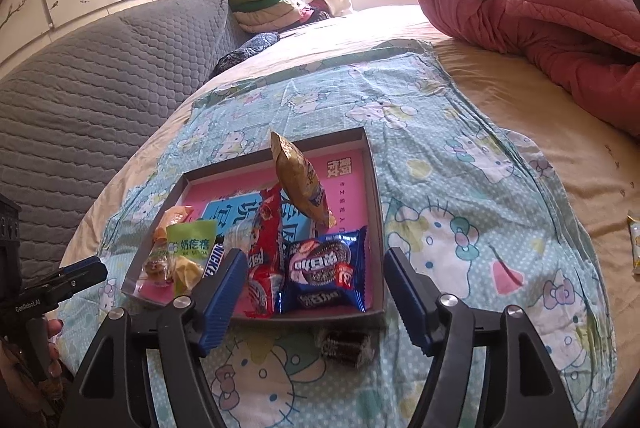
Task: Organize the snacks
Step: 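Withdraw both open grippers toward the round cake and dark chocolate piece, then close left gripper on wrapped round cake while right gripper grasps dark chocolate piece, then carry round cake with left gripper while right gripper carries chocolate into tray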
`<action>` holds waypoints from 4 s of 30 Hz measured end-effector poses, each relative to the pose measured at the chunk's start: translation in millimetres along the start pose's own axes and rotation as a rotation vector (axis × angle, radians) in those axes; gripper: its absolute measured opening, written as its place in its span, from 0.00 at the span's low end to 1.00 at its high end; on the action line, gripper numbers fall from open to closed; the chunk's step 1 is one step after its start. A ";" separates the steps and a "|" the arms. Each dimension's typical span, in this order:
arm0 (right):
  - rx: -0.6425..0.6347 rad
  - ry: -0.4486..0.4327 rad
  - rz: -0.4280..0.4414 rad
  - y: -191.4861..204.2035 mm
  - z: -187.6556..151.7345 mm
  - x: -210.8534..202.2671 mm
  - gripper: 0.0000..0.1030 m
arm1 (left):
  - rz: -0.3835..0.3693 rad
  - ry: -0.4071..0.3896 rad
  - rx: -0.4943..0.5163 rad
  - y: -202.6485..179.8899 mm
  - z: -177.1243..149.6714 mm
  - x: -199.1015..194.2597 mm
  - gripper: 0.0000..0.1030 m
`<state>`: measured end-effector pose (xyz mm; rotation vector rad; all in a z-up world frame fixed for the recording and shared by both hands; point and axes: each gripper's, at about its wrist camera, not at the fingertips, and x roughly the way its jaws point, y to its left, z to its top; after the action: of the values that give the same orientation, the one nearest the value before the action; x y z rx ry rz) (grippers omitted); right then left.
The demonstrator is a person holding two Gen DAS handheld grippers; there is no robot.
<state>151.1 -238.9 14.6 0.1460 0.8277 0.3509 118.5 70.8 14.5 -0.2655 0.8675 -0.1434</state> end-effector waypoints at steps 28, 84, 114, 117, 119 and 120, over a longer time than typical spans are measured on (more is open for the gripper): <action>-0.018 0.162 -0.091 -3.0 -44.0 19.4 0.69 | -0.048 0.216 0.013 -43.0 -50.4 52.0 0.75; -0.106 0.089 0.024 33.7 -33.5 -1.4 0.35 | 0.046 0.028 0.026 -28.8 -27.4 6.0 0.35; -0.122 0.048 0.128 78.4 -14.4 21.8 0.35 | 0.098 0.018 -0.005 -14.2 1.0 41.9 0.35; -0.131 0.048 0.119 79.0 -13.7 24.9 0.35 | 0.092 0.030 0.007 -19.6 -0.6 47.3 0.35; -0.133 0.049 0.119 78.7 -13.0 27.0 0.35 | 0.088 0.036 0.012 -22.8 -1.4 50.1 0.35; -0.133 0.049 0.118 78.9 -12.6 28.2 0.35 | 0.087 0.038 0.014 -23.8 -1.8 51.2 0.35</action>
<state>139.8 -155.3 7.3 0.0623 0.8436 0.5212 149.4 35.9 -17.2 -0.2126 0.9136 -0.0739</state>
